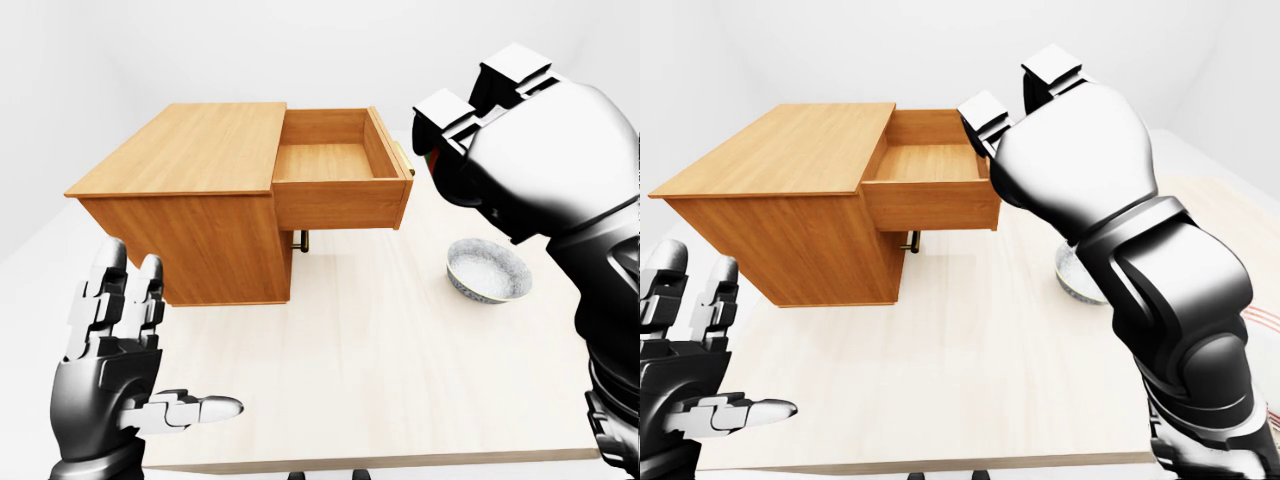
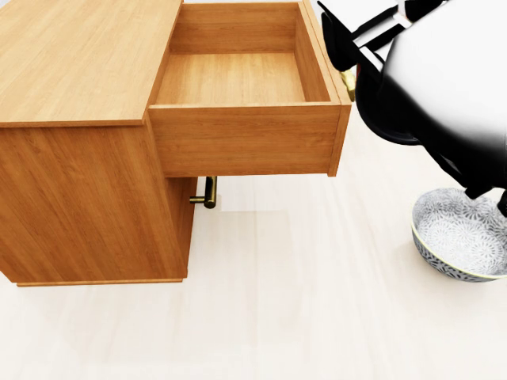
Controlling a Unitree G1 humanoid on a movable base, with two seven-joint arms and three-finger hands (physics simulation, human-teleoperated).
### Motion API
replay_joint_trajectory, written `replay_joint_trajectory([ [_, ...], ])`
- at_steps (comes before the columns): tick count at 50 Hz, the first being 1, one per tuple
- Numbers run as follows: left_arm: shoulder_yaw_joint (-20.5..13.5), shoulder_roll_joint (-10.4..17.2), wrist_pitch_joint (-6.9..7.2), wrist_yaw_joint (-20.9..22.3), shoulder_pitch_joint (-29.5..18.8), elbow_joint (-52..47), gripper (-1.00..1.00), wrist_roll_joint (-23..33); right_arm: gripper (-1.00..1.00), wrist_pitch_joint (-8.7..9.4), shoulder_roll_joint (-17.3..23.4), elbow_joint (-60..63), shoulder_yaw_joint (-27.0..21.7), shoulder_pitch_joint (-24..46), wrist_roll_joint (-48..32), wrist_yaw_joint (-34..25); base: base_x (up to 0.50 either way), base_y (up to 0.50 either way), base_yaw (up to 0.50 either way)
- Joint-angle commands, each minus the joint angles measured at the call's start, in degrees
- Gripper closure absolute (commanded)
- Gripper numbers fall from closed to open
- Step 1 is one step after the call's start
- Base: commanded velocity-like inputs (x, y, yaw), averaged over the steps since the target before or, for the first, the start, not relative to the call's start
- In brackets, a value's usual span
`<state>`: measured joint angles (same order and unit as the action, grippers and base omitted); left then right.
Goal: Put the ketchup in the top drawer of the cabinet.
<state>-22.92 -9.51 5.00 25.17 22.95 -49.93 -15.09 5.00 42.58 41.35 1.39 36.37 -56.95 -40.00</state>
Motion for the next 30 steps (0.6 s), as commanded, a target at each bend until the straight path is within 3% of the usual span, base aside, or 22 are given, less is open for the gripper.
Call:
replay_joint_trajectory([
  [1, 0.6, 0.0, 0.0, -0.1, 0.4, 0.2, -1.0, 0.4, 1.0, 0.0, 7.2, -14.6, 6.6, 17.3, 2.8, 0.0, 0.0, 0.0, 0.0],
  [11, 0.4, 0.2, 0.0, -0.2, 0.1, -0.1, -1.0, 0.1, 1.0, 0.0, 5.4, -25.1, 11.6, 29.3, 5.3, 0.0, 0.0, 0.0, 0.0],
  [16, 0.2, 0.3, 0.0, -0.3, -0.1, -0.1, -1.0, 0.0, 1.0, 0.0, 1.1, -34.0, 11.8, 35.5, 3.9, 0.0, 0.0, 0.0, 0.0],
  [23, 0.5, 0.3, 0.0, -0.3, 0.0, -0.1, -1.0, 0.2, 1.0, 0.0, -6.1, -45.1, 7.3, 40.2, -1.0, 0.0, 0.0, 0.0, 0.0],
  [30, 0.5, 0.3, 0.0, -0.4, -0.2, 0.2, -1.0, 0.2, 1.0, 0.0, -14.9, -59.4, -2.6, 45.7, -9.2, 0.0, 0.0, 0.0, 0.0],
])
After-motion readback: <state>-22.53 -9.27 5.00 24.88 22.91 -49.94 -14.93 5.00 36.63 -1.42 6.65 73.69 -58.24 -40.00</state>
